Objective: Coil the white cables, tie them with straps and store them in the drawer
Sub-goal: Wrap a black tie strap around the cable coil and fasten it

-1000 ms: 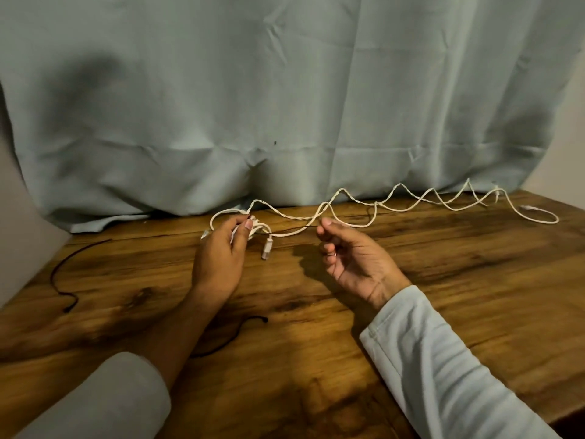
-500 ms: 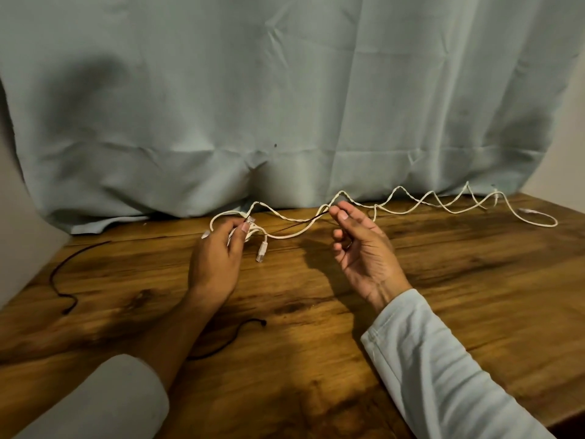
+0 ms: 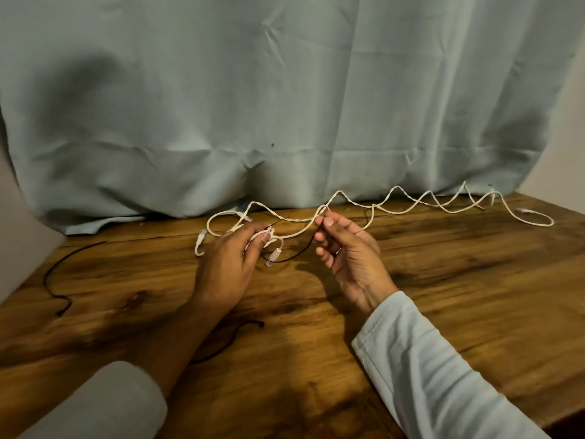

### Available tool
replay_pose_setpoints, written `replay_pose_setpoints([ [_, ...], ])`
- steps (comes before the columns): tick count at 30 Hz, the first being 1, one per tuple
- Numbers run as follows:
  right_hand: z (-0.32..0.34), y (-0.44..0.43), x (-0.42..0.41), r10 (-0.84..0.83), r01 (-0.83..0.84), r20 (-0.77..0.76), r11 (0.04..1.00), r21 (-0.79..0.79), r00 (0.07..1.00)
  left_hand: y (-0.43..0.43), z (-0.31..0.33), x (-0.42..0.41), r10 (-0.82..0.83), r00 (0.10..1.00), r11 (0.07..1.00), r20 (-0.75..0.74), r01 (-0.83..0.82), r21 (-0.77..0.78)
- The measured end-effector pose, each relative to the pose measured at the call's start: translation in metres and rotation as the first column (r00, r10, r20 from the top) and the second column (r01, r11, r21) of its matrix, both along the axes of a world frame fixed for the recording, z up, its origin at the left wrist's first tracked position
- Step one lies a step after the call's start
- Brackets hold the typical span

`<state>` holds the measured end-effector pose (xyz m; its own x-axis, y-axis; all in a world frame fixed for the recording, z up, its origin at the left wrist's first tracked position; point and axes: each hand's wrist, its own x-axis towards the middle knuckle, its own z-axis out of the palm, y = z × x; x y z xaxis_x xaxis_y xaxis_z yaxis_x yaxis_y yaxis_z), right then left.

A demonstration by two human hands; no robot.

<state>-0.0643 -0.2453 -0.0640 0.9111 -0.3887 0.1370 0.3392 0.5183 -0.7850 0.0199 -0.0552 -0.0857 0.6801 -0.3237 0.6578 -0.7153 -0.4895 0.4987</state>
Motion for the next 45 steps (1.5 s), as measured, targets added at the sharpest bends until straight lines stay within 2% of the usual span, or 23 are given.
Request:
replay_pose_setpoints([
  [10,-0.009,0.007,0.002,-0.123,0.116,-0.005,0.949,-0.293,0.992,-0.007,-0.003,-0.006,-0.063,0.998,0.993,-0.004,0.063,0.095],
  [23,-0.010,0.008,0.001,-0.149,0.178,0.099,0.874,-0.452,0.984,-0.009,-0.003,-0.009,-0.100,0.995,0.987,-0.006,0.100,0.127],
  [27,-0.011,0.008,0.002,-0.126,0.165,0.117,0.888,-0.430,0.985,-0.009,-0.004,-0.009,-0.103,0.995,0.987,-0.004,0.102,0.126],
  [33,-0.012,0.003,0.004,-0.183,0.224,0.135,0.868,-0.443,0.974,-0.007,-0.004,-0.006,-0.078,0.997,0.992,-0.008,0.079,0.102],
  [45,-0.013,0.004,0.004,-0.152,0.198,0.133,0.860,-0.471,0.979,-0.009,-0.005,-0.005,-0.086,0.996,0.985,-0.001,0.085,0.151],
])
